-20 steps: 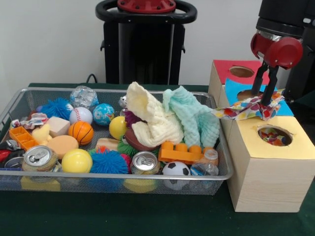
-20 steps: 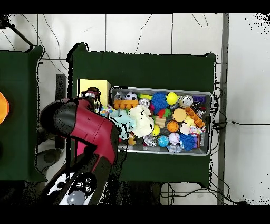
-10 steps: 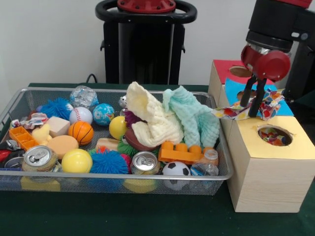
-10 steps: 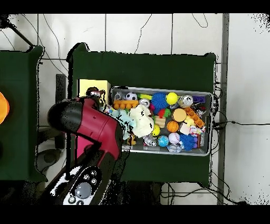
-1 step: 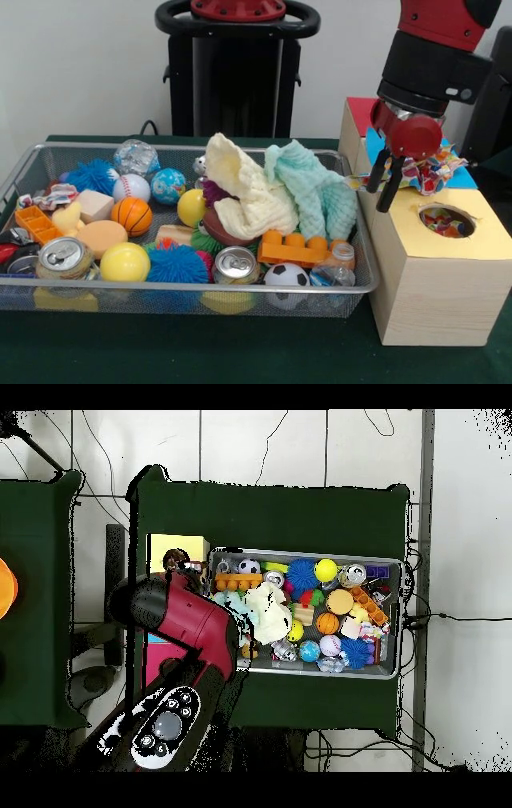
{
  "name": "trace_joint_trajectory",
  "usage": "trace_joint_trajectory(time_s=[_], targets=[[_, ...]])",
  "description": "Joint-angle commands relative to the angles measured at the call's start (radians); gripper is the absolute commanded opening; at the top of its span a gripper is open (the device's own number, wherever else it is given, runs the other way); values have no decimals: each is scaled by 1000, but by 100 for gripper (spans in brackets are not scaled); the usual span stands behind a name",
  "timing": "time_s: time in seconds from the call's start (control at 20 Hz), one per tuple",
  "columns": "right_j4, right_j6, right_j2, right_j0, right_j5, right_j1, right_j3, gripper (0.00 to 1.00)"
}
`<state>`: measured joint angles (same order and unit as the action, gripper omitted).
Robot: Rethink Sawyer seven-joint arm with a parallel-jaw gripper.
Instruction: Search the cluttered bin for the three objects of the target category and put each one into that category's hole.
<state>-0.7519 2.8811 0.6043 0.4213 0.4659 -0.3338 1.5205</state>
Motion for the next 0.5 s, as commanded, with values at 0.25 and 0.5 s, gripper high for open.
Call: trace_joint_trajectory(time_s=[0.25, 0.5], targets=[[-4, 186, -108, -13, 64, 29, -1, 100], [4, 171, -106, -16, 77, 5, 14, 100]])
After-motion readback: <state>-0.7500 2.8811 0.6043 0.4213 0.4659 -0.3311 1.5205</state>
